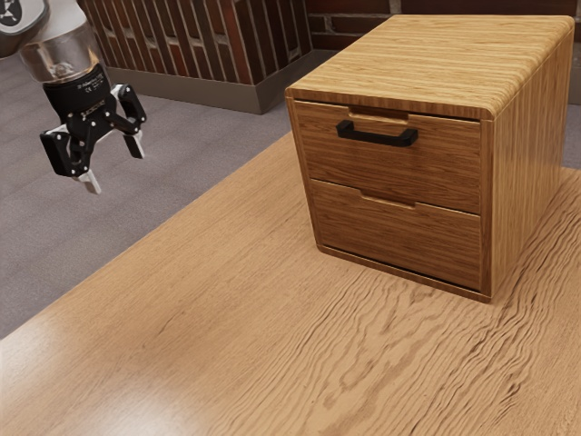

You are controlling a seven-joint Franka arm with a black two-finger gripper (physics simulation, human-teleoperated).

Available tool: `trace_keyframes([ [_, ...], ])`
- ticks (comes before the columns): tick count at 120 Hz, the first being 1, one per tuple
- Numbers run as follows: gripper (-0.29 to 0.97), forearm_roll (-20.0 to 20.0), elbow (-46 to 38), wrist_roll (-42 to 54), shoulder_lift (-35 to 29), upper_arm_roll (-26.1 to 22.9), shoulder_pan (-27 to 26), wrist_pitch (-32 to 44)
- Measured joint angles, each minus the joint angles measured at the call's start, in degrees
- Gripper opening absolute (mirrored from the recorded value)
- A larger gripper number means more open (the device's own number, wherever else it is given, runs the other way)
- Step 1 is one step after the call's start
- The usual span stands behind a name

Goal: Pull the drawer handle with one arm to open the drawer

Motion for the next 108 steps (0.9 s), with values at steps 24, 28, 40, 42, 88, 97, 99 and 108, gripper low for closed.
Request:
trace_keyframes([
  [24,0.66,-0.29,-0.01,-0.05,0.08,0.17,-1.27,-0.03],
  [28,0.66,-1.0,-0.01,-0.06,0.08,0.51,-1.81,-0.04],
  [40,0.66,-2.41,0.0,-0.05,0.09,0.88,-2.7,-0.06],
  [42,0.66,-2.56,0.03,-0.05,0.04,0.92,-2.82,-0.07],
  [88,0.65,-0.82,12.42,-0.47,1.81,-8.81,5.06,4.89],
  [97,0.65,-0.89,12.34,-0.77,2.52,-10.38,2.87,7.57],
  [99,0.65,-1.0,12.3,-0.89,2.46,-10.7,1.97,8.05],
  [108,0.65,-3.09,12.16,-1.34,1.46,-11.4,-2.86,10.09],
])
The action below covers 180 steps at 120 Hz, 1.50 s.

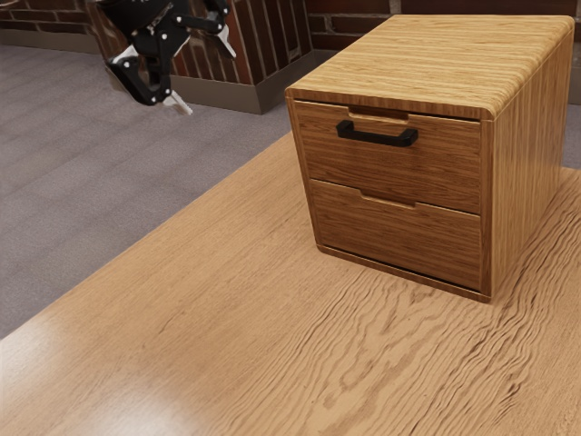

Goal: Pull the drawer handle with one arm to open the drawer

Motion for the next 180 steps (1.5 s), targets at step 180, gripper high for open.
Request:
trace_keyframes([
  [180,0.53,-1.87,-27.2,-0.03,0.58,-2.83,-3.74,41.36],
])
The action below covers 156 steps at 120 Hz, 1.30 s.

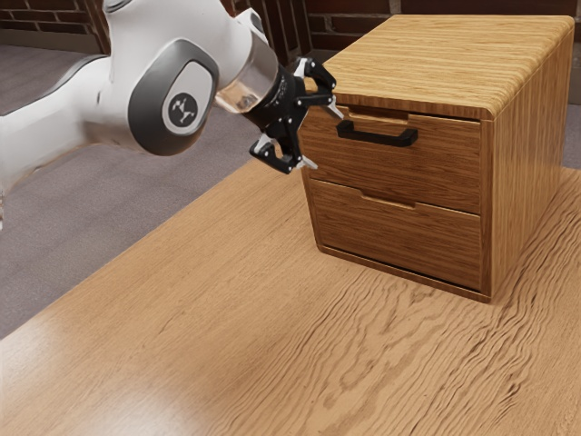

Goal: Pull the drawer handle with one arm to open the drawer

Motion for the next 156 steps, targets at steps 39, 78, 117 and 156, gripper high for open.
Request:
trace_keyframes([
  [39,0.52,-1.88,2.51,0.32,4.68,-0.31,-0.68,-0.02],
  [78,0.51,-2.0,4.42,0.55,5.93,-0.12,-0.48,2.3],
  [117,0.48,-2.04,4.64,0.74,7.77,-0.36,-0.59,3.99],
  [156,0.42,-1.92,4.58,0.94,8.0,-0.21,-0.58,5.08],
])
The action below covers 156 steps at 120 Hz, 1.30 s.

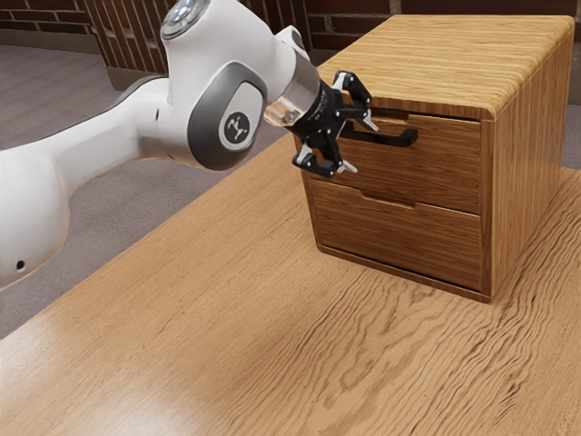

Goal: Pull the drawer handle with one arm to open the drawer

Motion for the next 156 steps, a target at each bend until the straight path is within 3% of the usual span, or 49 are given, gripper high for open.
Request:
trace_keyframes([
  [60,0.31,0.23,-0.04,0.21,0.54,-0.05,-0.09,-0.07],
  [112,0.12,0.47,-0.76,0.62,-1.05,0.42,-0.18,-1.3],
  [156,0.07,0.47,-2.23,0.99,-2.83,0.14,-0.5,-2.15],
])
